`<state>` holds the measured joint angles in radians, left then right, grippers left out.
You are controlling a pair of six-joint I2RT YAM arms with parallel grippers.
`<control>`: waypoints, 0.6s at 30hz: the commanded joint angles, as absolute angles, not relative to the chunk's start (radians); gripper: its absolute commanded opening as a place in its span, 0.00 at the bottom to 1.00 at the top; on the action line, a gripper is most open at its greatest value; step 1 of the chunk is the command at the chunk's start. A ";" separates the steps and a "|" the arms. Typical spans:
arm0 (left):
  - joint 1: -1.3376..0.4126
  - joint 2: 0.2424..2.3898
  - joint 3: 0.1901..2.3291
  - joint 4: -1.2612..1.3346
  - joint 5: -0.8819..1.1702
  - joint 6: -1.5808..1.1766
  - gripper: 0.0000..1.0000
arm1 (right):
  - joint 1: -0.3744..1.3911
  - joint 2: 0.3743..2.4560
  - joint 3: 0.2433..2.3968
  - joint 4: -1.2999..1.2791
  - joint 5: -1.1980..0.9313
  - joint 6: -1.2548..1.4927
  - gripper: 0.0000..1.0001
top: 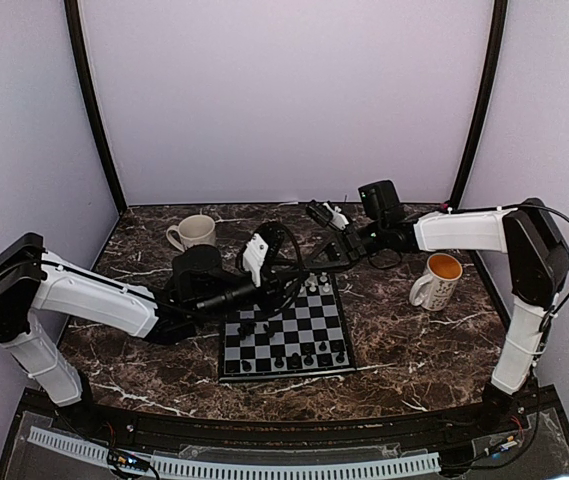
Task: Set up the chess pieces on the board
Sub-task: Pass from the right arm to the left
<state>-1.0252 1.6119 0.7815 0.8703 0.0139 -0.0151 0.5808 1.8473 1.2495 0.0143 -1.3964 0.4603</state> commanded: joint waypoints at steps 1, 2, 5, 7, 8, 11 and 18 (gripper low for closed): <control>-1.029 1.623 0.815 0.911 0.021 0.007 0.27 | 0.586 1.825 1.231 0.105 -1.429 0.522 0.11; -1.029 1.625 0.819 0.910 0.021 0.008 0.26 | 0.587 1.825 1.230 0.115 -1.431 0.531 0.11; -1.029 1.637 0.831 0.904 0.026 0.009 0.22 | 0.587 1.828 1.225 0.133 -1.436 0.549 0.12; -1.029 1.640 0.834 0.902 0.025 0.008 0.19 | 0.586 1.828 1.219 0.157 -1.441 0.571 0.12; -1.029 1.641 0.835 0.903 0.025 0.008 0.17 | 0.587 1.826 1.216 0.170 -1.442 0.580 0.12; -1.029 1.639 0.831 0.912 0.023 0.006 0.13 | 0.587 1.826 1.211 0.188 -1.442 0.596 0.12; -1.029 1.629 0.820 0.912 0.011 -0.003 0.04 | 0.584 1.817 1.207 0.223 -1.448 0.617 0.26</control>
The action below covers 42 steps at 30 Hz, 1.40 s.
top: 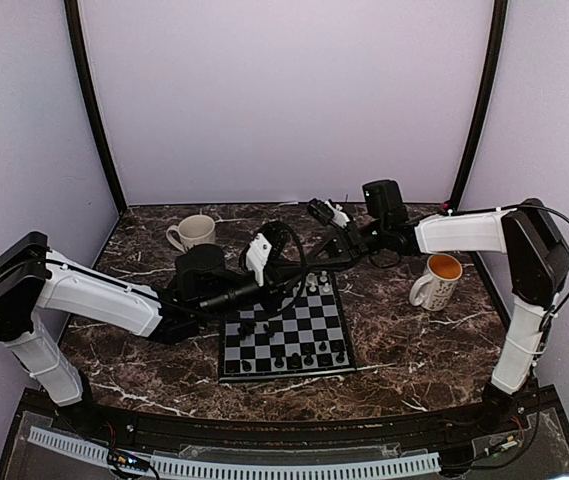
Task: Set up the chess pieces on the board
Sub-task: Pass from the right arm to the left, then place the pawn on d7.
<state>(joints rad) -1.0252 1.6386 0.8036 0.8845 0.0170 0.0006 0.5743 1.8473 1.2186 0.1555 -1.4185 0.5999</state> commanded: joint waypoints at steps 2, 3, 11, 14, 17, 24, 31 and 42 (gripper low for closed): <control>-1.029 1.616 0.808 0.904 0.007 -0.006 0.04 | 0.578 1.809 1.206 0.224 -1.446 0.607 0.35; -1.029 1.607 0.804 0.891 0.005 -0.007 0.04 | 0.570 1.803 1.205 0.219 -1.441 0.590 0.44; -1.027 1.460 0.860 0.459 0.028 -0.023 0.03 | 0.454 1.791 1.318 -0.388 -1.282 -0.039 0.55; -1.025 1.435 0.941 0.179 0.054 -0.017 0.03 | 0.443 1.777 1.343 -0.553 -1.143 -0.234 0.55; -1.025 1.453 1.052 -0.127 0.078 -0.010 0.04 | 0.444 1.730 1.282 -0.503 -1.033 -0.258 0.55; -1.022 1.578 1.265 -0.613 0.119 -0.029 0.03 | 0.443 1.717 1.281 -0.549 -0.960 -0.337 0.55; -1.022 1.745 1.379 -0.716 0.169 0.006 0.03 | 0.443 1.720 1.278 -0.573 -0.956 -0.373 0.55; -1.022 1.947 1.559 -0.792 0.153 0.043 0.03 | 0.444 1.717 1.270 -0.589 -0.981 -0.394 0.54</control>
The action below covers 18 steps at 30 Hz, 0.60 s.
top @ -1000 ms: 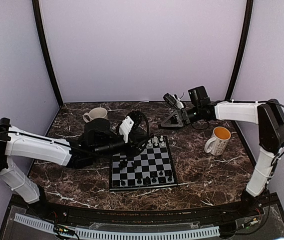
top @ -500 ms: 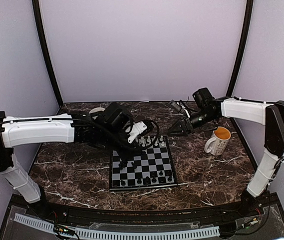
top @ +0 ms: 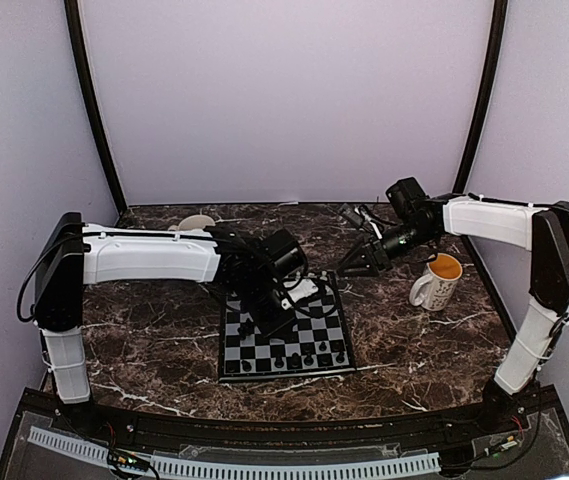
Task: Set up the chess pieces on the board
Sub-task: Place the pawn on d7.
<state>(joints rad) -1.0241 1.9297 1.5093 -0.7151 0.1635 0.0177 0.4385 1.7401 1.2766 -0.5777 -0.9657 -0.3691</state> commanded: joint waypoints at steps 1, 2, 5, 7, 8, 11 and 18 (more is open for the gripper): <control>-1.022 1.952 1.561 -0.790 0.157 0.045 0.03 | 0.444 1.717 1.271 -0.591 -0.985 -0.398 0.54; -1.022 1.957 1.562 -0.787 0.161 0.047 0.03 | 0.443 1.718 1.272 -0.593 -0.986 -0.401 0.54; -1.022 1.972 1.571 -0.785 0.183 0.046 0.03 | 0.443 1.722 1.275 -0.605 -0.993 -0.414 0.53; -1.022 1.981 1.579 -0.787 0.192 0.046 0.04 | 0.443 1.726 1.277 -0.613 -0.995 -0.421 0.53; -1.022 1.984 1.583 -0.785 0.197 0.046 0.04 | 0.443 1.727 1.278 -0.615 -0.997 -0.423 0.53; -1.022 1.997 1.593 -0.785 0.215 0.047 0.04 | 0.444 1.729 1.279 -0.620 -1.002 -0.427 0.53; -1.022 2.023 1.606 -0.786 0.231 0.046 0.04 | 0.444 1.732 1.282 -0.628 -1.001 -0.437 0.53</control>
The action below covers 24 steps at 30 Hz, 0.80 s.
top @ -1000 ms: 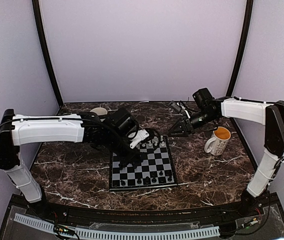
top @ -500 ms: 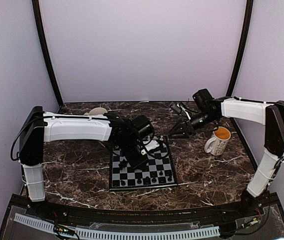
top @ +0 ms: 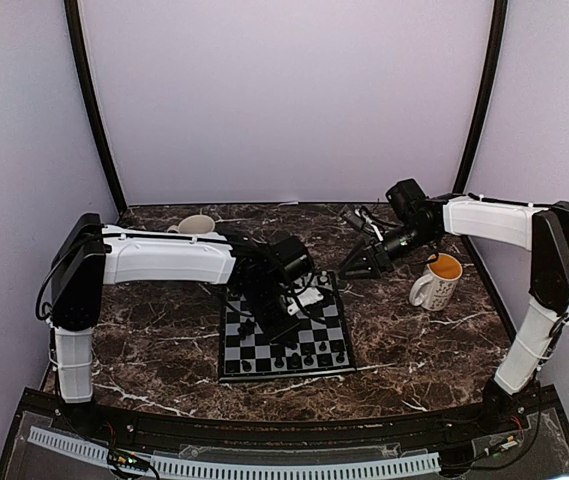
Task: Set up the chess pieces on the board
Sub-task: Place the pawn on d7.
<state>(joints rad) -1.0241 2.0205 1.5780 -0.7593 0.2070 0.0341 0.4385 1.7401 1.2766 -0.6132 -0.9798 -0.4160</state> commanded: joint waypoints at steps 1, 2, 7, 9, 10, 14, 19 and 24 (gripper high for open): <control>-1.022 2.025 1.606 -0.786 0.229 0.046 0.05 | 0.444 1.733 1.282 -0.629 -1.002 -0.437 0.53; -1.022 2.027 1.607 -0.787 0.228 0.046 0.05 | 0.443 1.734 1.284 -0.630 -1.001 -0.437 0.53; -1.022 2.034 1.607 -0.794 0.230 0.046 0.07 | 0.443 1.742 1.287 -0.639 -1.006 -0.443 0.53; -1.022 2.037 1.607 -0.797 0.232 0.046 0.07 | 0.444 1.746 1.291 -0.645 -1.006 -0.446 0.53; -1.022 2.039 1.608 -0.798 0.230 0.046 0.07 | 0.444 1.747 1.291 -0.647 -1.007 -0.449 0.53; -1.022 2.048 1.608 -0.802 0.229 0.046 0.07 | 0.443 1.748 1.293 -0.653 -1.011 -0.453 0.53; -1.023 2.057 1.607 -0.803 0.228 0.042 0.07 | 0.444 1.750 1.295 -0.655 -1.012 -0.456 0.53; -1.023 2.063 1.608 -0.798 0.222 0.037 0.09 | 0.444 1.753 1.296 -0.661 -1.015 -0.460 0.53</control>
<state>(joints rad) -1.0241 2.0571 1.5871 -0.7662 0.2207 0.0338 0.4385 1.7412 1.2770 -0.6521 -0.9951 -0.4427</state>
